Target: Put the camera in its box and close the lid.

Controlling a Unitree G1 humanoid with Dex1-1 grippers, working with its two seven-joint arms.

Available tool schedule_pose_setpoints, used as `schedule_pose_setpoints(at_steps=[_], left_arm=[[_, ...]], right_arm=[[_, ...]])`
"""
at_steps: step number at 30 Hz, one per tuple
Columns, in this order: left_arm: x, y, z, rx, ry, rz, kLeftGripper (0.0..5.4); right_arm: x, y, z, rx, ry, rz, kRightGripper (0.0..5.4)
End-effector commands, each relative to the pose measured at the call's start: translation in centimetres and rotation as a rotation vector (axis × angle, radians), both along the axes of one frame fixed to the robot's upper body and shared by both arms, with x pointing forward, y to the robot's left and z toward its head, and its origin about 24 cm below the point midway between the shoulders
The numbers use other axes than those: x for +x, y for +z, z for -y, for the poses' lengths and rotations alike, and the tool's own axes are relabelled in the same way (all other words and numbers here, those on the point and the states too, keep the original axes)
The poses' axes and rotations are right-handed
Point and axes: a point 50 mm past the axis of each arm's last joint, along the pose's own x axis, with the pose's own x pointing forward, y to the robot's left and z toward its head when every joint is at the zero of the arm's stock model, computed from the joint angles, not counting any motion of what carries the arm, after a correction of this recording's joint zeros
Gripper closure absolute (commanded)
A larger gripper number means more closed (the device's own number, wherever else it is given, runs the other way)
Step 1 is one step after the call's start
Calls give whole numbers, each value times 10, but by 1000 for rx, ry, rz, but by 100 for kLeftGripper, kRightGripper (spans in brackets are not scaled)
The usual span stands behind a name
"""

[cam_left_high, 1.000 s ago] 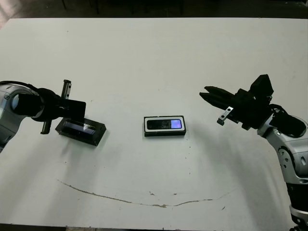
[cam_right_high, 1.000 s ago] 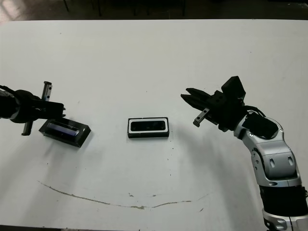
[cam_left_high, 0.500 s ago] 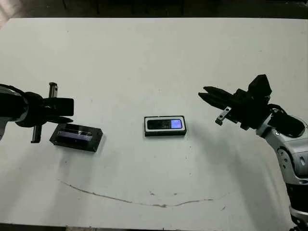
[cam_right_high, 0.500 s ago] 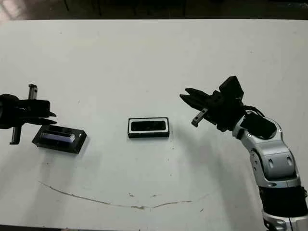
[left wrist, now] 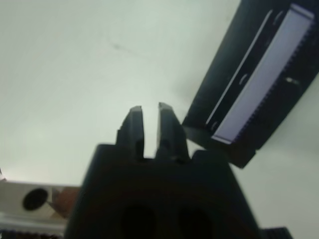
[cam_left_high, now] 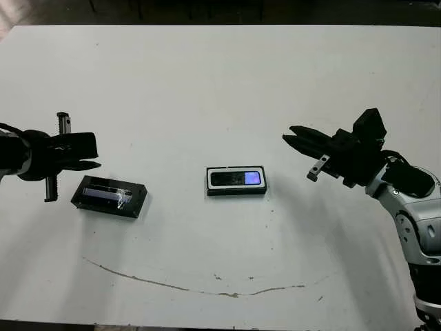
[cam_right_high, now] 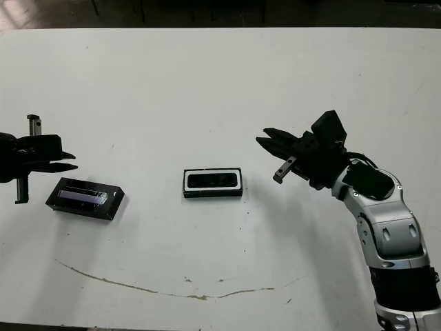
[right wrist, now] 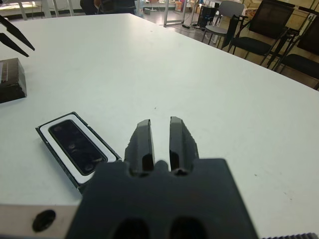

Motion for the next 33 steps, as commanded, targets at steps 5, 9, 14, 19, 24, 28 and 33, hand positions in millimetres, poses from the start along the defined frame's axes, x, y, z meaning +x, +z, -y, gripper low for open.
schedule_pose_setpoints(at_steps=[5,9,14,19,24,28,33], left_arm=[[-8,-11,-11,103,29,-136,540],[-10,-17,-12,105,22,-161,540],[-14,-25,-8,102,5,-152,540],[-18,-29,-6,77,-15,-155,540],[-21,-31,-8,71,-5,-163,540],[-24,-28,-8,82,11,-180,540],[-30,-26,-7,73,-10,-192,540]], right_arm=[[-2,-8,4,-16,-8,-36,539],[-3,-8,4,-27,-9,-33,539],[-3,-8,5,-22,-3,-33,539],[-3,-7,5,-18,-2,-39,539],[-2,-7,6,-20,-3,-41,539],[-2,-7,5,-19,4,-36,539],[-2,-6,4,-26,14,-32,539]])
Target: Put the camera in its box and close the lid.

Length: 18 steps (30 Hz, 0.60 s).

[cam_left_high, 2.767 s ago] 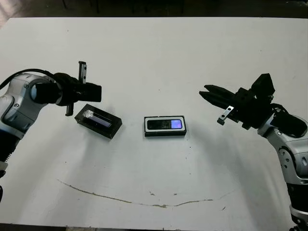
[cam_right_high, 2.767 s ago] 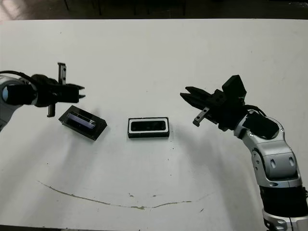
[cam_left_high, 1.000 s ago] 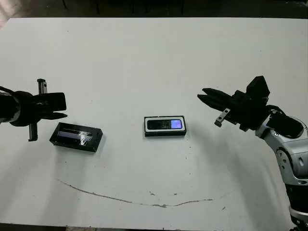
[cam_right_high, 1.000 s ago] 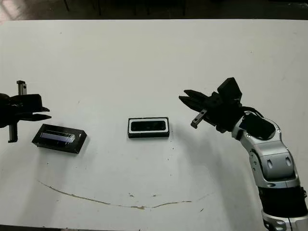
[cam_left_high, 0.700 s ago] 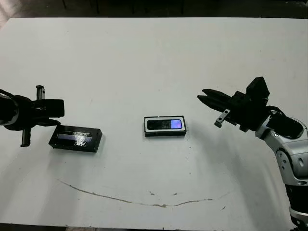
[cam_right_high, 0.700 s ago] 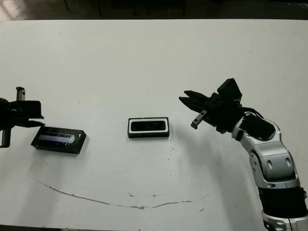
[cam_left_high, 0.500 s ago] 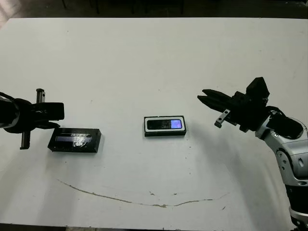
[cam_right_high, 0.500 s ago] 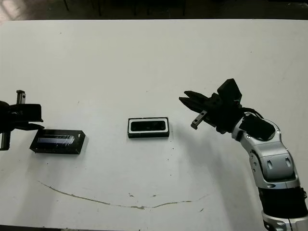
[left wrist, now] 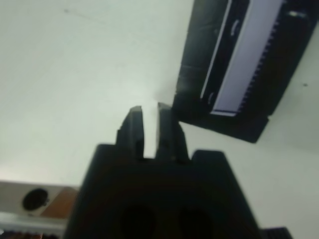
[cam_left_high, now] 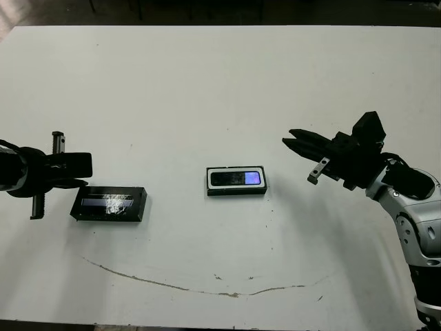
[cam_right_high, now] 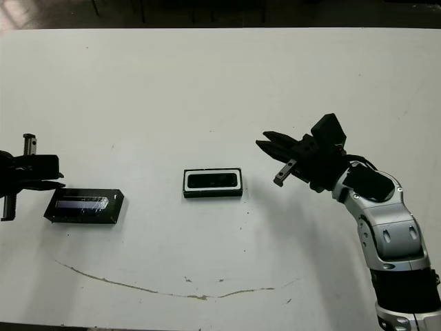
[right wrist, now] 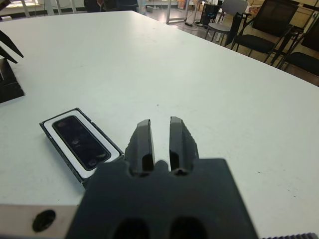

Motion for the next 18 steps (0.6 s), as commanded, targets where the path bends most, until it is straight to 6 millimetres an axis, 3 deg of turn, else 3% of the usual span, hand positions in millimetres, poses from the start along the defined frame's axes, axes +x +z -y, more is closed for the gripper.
schedule_pose_setpoints(at_steps=[1,11,18], left_arm=[[-11,-11,-3,8,2,-84,540],[-25,-14,0,-10,7,-151,540],[-29,-15,-2,-181,122,-83,540]], right_arm=[[-1,-4,4,-21,-1,-20,539],[-1,-5,2,-13,1,-28,539],[0,-6,2,-22,-2,-30,539]])
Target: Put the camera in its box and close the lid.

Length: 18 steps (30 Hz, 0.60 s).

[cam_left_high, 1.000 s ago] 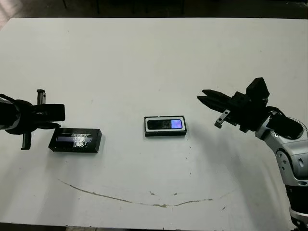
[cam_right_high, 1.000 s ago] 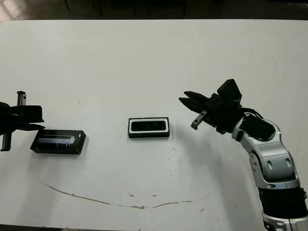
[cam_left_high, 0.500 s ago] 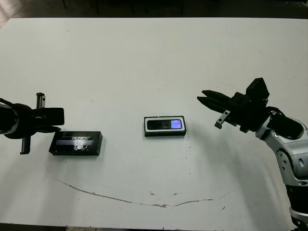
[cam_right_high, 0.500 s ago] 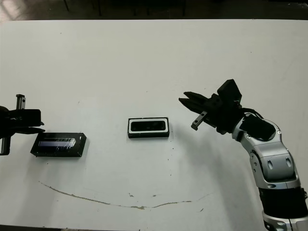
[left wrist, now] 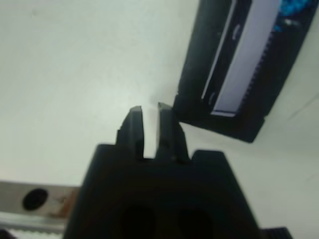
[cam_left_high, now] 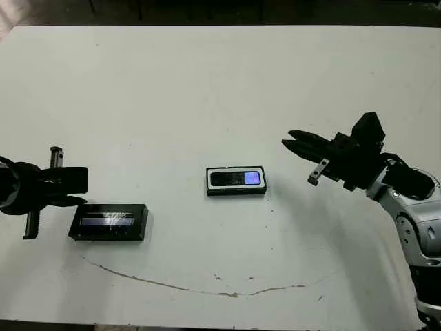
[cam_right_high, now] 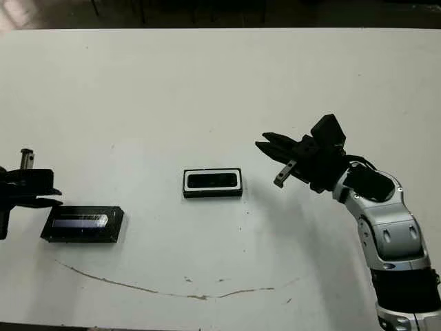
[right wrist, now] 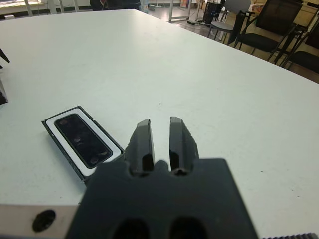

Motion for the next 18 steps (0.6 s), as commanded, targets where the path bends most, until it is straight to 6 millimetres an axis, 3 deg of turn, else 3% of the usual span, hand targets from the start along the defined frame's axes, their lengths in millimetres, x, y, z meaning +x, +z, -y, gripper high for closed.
schedule_pose_setpoints(at_steps=[1,5,11,14,18], left_arm=[[-6,-9,3,-57,67,11,540],[-3,-5,0,-101,171,186,540],[4,20,-15,-156,356,448,540],[5,34,-21,-293,308,476,501],[-1,58,-13,-410,218,420,406]], right_arm=[[0,-4,2,-25,-9,-18,539],[0,-5,2,-11,-2,-17,539],[-2,-6,3,-21,-5,-12,539],[-3,-6,5,-22,-4,-15,540],[-3,-6,6,-22,-6,-21,540]])
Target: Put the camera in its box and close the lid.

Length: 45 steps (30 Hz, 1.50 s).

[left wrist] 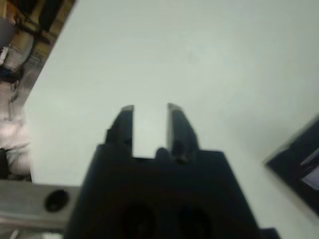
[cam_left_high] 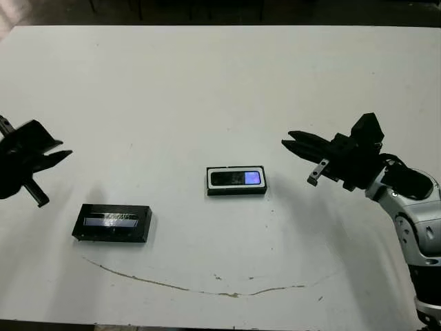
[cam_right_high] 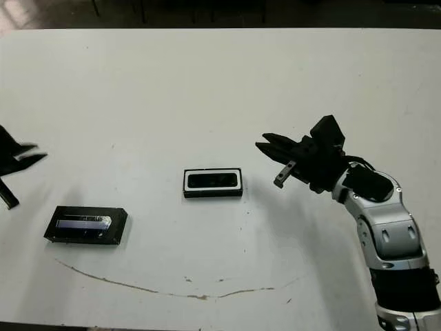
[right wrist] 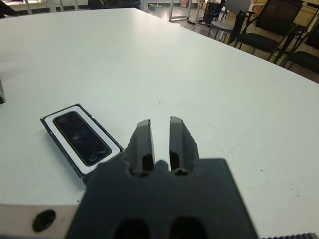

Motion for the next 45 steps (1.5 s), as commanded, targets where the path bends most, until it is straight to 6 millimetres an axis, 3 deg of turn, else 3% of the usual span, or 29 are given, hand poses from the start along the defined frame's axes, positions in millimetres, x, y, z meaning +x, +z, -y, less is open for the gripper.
schedule_pose_setpoints(at_steps=[1,8,17,28,45], left_arm=[[-6,16,7,-48,-86,-39,381],[-15,26,29,53,-323,-213,212],[-32,31,71,347,-482,-444,3],[-33,26,82,470,-612,-554,1],[-19,2,74,486,-584,-655,1]], right_arm=[[-3,-4,5,-20,-9,-26,540],[-2,-5,6,-12,-1,-34,540],[-2,-7,7,-24,-3,-37,540],[-2,-8,6,-37,-7,-44,540],[-2,-6,8,-44,-12,-48,540]])
